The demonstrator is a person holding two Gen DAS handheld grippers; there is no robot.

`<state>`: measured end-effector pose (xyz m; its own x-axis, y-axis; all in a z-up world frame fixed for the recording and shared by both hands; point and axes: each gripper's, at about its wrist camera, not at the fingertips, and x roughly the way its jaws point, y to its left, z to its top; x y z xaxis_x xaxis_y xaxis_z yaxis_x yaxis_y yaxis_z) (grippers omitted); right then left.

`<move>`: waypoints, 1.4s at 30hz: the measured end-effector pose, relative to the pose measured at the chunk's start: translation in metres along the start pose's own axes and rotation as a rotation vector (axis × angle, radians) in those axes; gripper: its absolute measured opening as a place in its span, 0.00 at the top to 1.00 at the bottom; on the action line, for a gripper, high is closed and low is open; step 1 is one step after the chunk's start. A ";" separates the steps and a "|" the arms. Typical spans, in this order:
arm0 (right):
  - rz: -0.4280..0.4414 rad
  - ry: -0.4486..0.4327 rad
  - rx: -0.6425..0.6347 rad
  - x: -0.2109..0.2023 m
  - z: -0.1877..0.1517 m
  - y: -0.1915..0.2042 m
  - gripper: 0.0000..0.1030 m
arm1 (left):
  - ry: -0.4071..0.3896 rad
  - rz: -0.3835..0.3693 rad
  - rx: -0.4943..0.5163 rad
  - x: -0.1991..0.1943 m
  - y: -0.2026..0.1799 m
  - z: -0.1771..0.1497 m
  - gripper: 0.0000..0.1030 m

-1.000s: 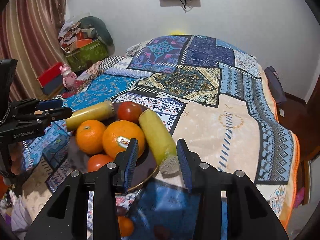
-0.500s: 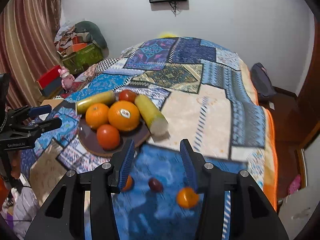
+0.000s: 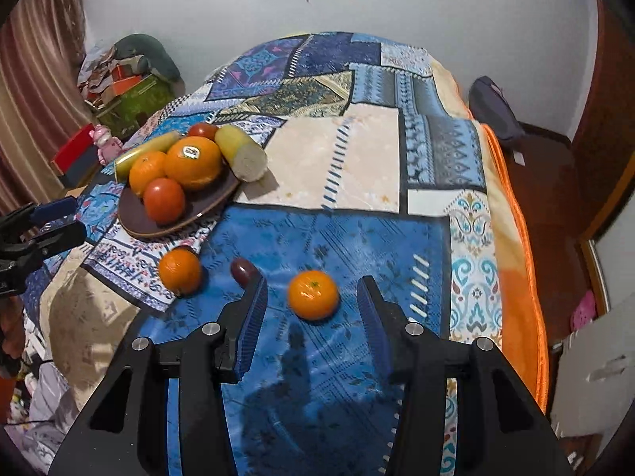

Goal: Organize fruits
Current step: 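Grasp a small tangerine with the right gripper while the left gripper grasps another tangerine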

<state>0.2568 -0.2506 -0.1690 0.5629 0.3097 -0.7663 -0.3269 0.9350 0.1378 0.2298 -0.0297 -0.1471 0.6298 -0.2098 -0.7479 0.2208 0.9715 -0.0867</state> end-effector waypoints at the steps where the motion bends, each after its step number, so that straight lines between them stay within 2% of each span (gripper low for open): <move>1: 0.004 0.007 -0.001 0.003 -0.001 -0.001 0.58 | 0.009 -0.005 -0.003 0.005 -0.003 0.000 0.22; 4: 0.009 0.025 -0.011 0.013 -0.004 0.000 0.58 | 0.032 -0.024 0.001 0.017 -0.011 -0.002 0.27; 6: 0.016 0.034 -0.015 0.016 -0.006 0.001 0.62 | 0.062 -0.043 0.007 0.026 -0.017 -0.003 0.38; 9: 0.029 0.044 -0.007 0.022 -0.009 -0.001 0.64 | 0.084 -0.055 0.010 0.035 -0.022 -0.004 0.44; 21: 0.048 0.054 0.004 0.033 -0.015 -0.005 0.68 | 0.139 -0.081 0.064 0.061 -0.049 -0.008 0.47; 28: 0.054 0.029 0.007 0.024 -0.012 -0.006 0.68 | 0.153 -0.057 0.072 0.075 -0.057 -0.003 0.52; 31: 0.053 0.014 0.007 0.020 -0.009 -0.007 0.68 | 0.170 -0.049 0.074 0.082 -0.059 -0.002 0.55; 33: 0.055 0.009 0.009 0.019 -0.008 -0.007 0.68 | 0.188 -0.044 0.075 0.088 -0.060 -0.003 0.63; 42: 0.070 0.001 0.014 0.018 -0.005 -0.004 0.68 | 0.169 -0.076 -0.013 0.077 -0.040 -0.002 0.65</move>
<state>0.2645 -0.2496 -0.1866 0.5380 0.3746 -0.7552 -0.3551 0.9132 0.2000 0.2680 -0.0844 -0.2030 0.4777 -0.2621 -0.8385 0.2522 0.9552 -0.1549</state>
